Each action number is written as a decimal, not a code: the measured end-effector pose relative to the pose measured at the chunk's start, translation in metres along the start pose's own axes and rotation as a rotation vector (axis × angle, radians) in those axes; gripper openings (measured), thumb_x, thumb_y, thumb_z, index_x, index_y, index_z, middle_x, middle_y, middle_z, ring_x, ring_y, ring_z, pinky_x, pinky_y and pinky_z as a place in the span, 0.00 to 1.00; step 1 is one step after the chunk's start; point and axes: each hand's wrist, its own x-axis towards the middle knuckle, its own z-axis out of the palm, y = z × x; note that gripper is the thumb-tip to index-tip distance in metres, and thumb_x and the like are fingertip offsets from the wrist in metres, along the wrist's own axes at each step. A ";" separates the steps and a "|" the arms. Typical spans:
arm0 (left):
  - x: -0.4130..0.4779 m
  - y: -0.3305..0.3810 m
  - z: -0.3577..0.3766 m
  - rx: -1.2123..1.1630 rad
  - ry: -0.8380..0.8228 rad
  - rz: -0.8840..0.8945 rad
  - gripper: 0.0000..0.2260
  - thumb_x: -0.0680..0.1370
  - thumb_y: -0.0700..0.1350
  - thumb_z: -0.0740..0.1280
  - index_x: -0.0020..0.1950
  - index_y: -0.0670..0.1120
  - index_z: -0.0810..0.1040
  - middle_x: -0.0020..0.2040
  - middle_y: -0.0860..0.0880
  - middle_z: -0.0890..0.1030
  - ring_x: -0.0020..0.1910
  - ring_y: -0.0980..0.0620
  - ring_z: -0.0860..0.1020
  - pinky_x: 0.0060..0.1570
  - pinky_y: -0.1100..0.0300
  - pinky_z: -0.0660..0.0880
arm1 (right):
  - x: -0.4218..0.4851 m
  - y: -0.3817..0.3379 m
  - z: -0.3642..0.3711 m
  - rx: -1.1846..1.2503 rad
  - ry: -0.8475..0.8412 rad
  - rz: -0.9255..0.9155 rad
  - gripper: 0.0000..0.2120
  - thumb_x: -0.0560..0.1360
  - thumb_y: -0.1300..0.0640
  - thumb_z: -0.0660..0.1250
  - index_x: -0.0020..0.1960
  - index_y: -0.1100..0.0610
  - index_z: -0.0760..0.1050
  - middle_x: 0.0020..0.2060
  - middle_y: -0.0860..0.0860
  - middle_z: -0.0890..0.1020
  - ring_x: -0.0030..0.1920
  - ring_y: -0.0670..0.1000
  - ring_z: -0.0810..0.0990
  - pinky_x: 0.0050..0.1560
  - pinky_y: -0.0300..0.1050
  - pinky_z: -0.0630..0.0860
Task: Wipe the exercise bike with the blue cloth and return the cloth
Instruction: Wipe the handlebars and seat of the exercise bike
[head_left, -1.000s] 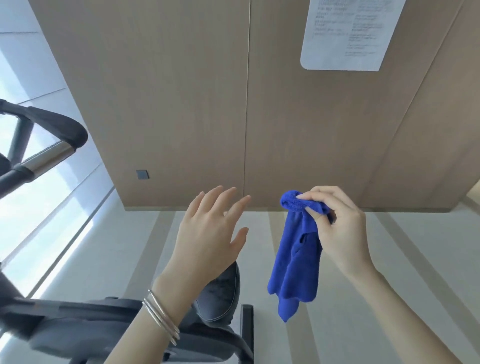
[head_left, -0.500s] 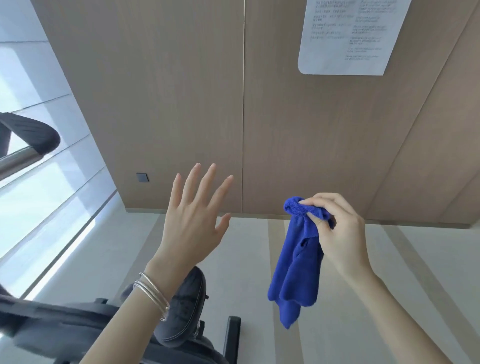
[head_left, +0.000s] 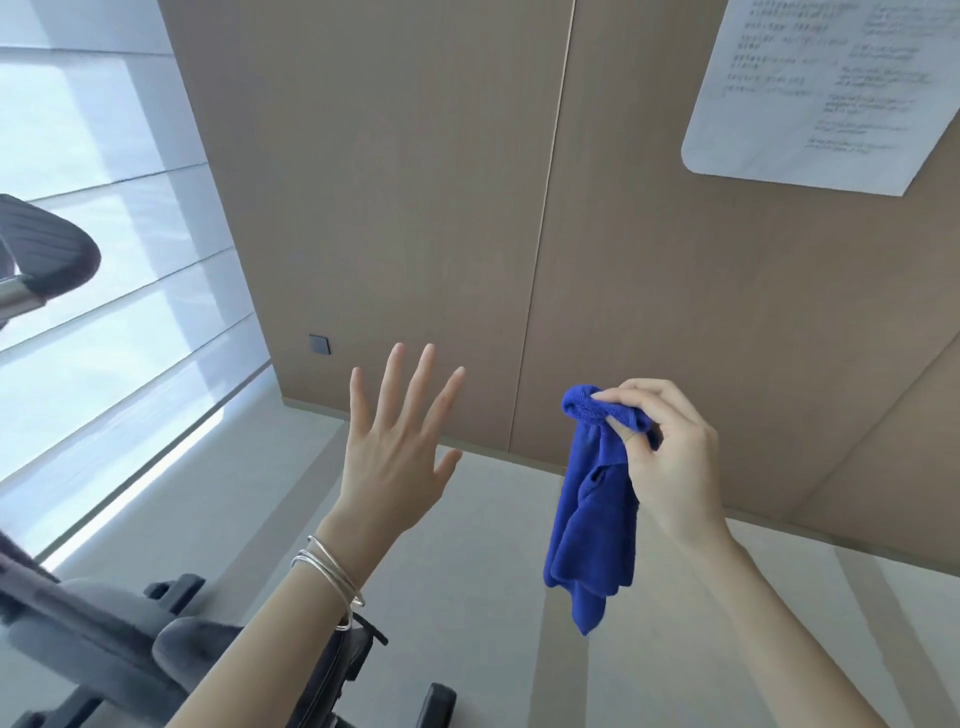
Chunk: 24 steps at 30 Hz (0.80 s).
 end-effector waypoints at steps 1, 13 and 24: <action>0.005 0.001 0.005 0.022 -0.016 -0.020 0.37 0.72 0.58 0.68 0.77 0.50 0.55 0.78 0.43 0.55 0.76 0.37 0.52 0.70 0.33 0.53 | 0.008 0.009 0.003 0.021 -0.014 0.000 0.21 0.70 0.77 0.62 0.46 0.52 0.80 0.46 0.43 0.76 0.44 0.38 0.75 0.41 0.26 0.68; 0.074 0.040 0.066 0.169 -0.121 -0.335 0.40 0.74 0.59 0.65 0.77 0.54 0.45 0.79 0.46 0.45 0.77 0.38 0.42 0.71 0.36 0.38 | 0.121 0.118 0.029 0.260 -0.245 -0.184 0.23 0.71 0.75 0.64 0.46 0.47 0.78 0.46 0.43 0.77 0.45 0.41 0.76 0.42 0.27 0.69; 0.110 0.074 0.072 0.287 -0.177 -0.611 0.34 0.76 0.59 0.62 0.77 0.53 0.50 0.79 0.45 0.51 0.77 0.38 0.46 0.72 0.34 0.47 | 0.203 0.172 0.070 0.455 -0.547 -0.225 0.21 0.70 0.77 0.62 0.45 0.51 0.80 0.46 0.46 0.77 0.46 0.40 0.76 0.44 0.27 0.69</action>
